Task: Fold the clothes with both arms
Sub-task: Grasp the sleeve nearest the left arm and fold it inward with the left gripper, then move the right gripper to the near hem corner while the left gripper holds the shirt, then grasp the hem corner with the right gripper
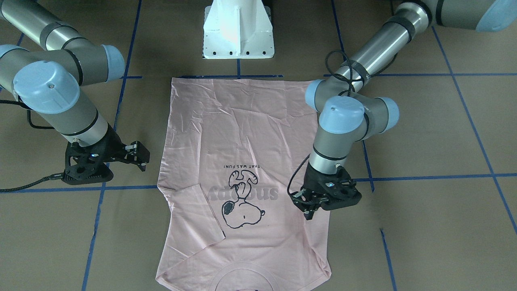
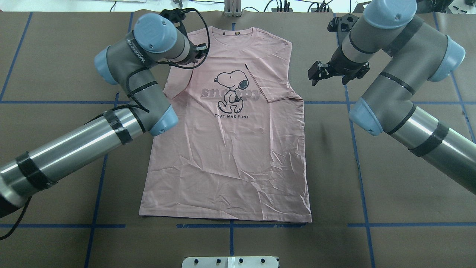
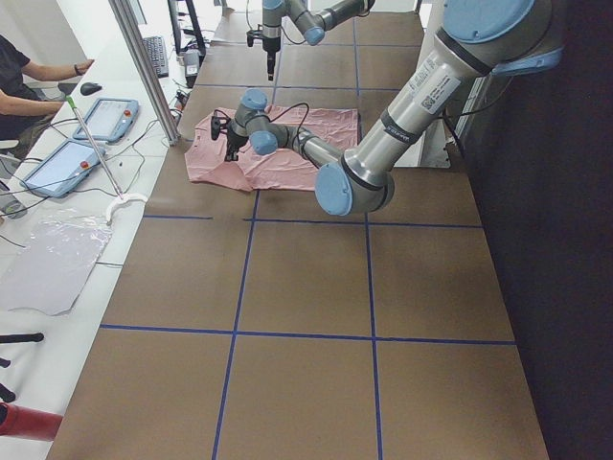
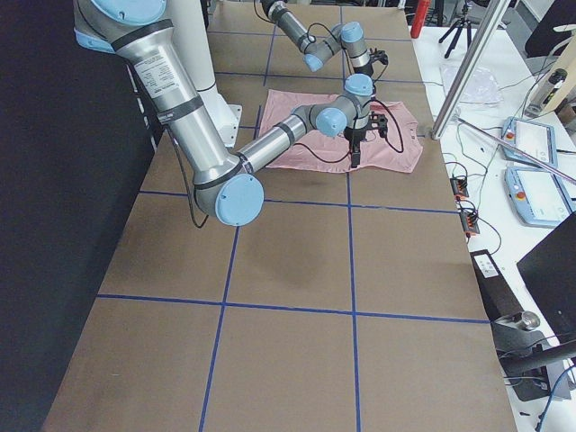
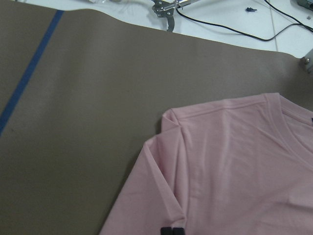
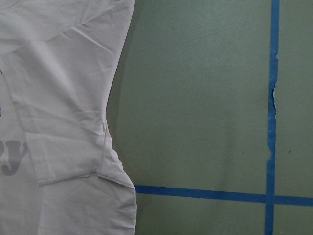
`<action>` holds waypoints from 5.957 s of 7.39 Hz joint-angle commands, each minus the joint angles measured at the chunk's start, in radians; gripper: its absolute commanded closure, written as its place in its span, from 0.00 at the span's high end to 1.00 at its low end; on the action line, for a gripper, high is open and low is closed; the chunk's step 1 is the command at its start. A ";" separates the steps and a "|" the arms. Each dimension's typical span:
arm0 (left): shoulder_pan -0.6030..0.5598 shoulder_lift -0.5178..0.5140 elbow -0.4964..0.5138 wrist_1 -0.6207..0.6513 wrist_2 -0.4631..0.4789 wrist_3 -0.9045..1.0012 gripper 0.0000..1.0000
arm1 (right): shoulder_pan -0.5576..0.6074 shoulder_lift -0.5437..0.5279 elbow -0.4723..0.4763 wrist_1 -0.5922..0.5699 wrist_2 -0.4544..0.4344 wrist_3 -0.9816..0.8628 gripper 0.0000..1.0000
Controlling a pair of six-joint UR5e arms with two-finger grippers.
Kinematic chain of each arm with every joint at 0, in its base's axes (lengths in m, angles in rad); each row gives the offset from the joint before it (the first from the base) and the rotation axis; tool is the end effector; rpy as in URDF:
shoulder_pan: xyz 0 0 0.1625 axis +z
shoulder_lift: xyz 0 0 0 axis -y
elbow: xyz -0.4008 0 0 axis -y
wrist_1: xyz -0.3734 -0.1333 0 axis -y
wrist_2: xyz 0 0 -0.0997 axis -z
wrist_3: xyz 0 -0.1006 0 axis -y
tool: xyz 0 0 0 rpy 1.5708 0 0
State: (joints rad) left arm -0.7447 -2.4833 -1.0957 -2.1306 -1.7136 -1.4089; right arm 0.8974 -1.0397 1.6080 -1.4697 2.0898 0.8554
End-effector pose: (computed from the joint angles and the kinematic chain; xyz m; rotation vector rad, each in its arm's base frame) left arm 0.5025 -0.6250 0.2198 0.3215 0.9614 -0.4615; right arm -0.3402 -0.5602 0.3138 0.1264 -0.8120 -0.0020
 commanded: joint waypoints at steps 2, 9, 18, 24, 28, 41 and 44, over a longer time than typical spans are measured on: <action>0.011 -0.062 0.122 -0.015 0.006 -0.022 0.08 | -0.008 -0.002 -0.005 0.000 -0.004 0.007 1.00; 0.036 0.116 -0.172 -0.057 -0.011 -0.001 1.00 | -0.017 -0.002 0.022 0.002 -0.001 0.098 1.00; 0.127 0.517 -0.831 0.390 -0.009 0.071 1.00 | -0.610 -0.330 0.437 0.131 -0.505 0.744 1.00; 0.130 0.517 -0.848 0.390 -0.011 0.070 1.00 | -0.689 -0.367 0.409 0.111 -0.516 0.749 1.00; 0.130 0.511 -0.848 0.388 -0.014 0.070 1.00 | -0.724 -0.384 0.411 0.097 -0.511 0.751 1.00; 0.130 0.506 -0.851 0.390 -0.015 0.073 1.00 | -0.726 -0.384 0.418 0.094 -0.491 0.748 0.06; 0.130 0.512 -0.849 0.390 -0.020 0.073 1.00 | -0.724 -0.384 0.426 0.095 -0.496 0.749 0.00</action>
State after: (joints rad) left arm -0.6151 -1.9748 -1.9465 -1.7411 -1.7299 -1.3365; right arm 0.1723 -1.4240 2.0297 -1.3757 1.5975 1.6040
